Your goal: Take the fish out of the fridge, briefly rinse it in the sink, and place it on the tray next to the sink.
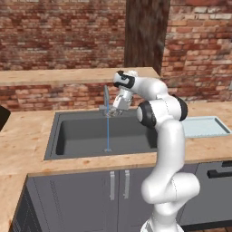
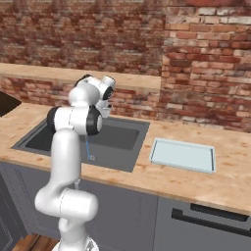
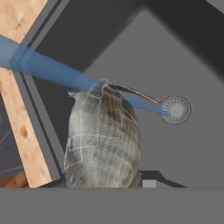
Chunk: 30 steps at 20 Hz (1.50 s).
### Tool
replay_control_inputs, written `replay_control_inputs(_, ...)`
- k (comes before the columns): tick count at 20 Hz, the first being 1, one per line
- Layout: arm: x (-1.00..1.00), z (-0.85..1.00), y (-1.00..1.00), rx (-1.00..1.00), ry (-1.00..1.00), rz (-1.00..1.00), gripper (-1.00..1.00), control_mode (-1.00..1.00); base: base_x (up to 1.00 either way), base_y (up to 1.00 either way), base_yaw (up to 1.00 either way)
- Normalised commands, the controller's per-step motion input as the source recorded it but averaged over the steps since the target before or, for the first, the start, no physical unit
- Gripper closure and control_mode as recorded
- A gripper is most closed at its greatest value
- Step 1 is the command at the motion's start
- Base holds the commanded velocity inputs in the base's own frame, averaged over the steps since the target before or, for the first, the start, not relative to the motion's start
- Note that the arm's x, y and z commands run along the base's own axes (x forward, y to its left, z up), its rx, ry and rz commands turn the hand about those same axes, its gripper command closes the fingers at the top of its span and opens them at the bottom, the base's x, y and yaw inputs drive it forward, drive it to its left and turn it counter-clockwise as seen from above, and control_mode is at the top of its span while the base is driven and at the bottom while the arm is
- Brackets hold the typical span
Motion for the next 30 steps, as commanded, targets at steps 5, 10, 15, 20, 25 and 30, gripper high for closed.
replay_control_inputs(5, 0.4, -0.19, 0.0, -0.06, 0.0, -0.04, 1.0, -1.0, 0.0, 0.0, 0.0)
replay_control_inputs(10, 0.37, -0.14, 0.0, -0.02, 0.0, -0.03, 1.0, -1.0, 0.0, 0.0, 0.0)
replay_control_inputs(15, -0.1, 0.0, 0.02, 0.06, 0.06, 0.0, 1.0, -1.0, 0.0, 0.0, 0.0)
replay_control_inputs(20, -0.41, 0.0, 0.01, 0.14, 0.07, 0.0, 1.0, -1.0, 0.0, 0.0, 0.0)
replay_control_inputs(25, -0.8, 0.0, 0.1, 0.13, 0.01, 0.0, 1.0, -1.0, 0.0, 0.0, 0.0)
replay_control_inputs(30, -1.0, 0.0, 0.32, 0.02, -0.04, 0.0, 1.0, -1.0, 0.0, 0.0, 0.0)
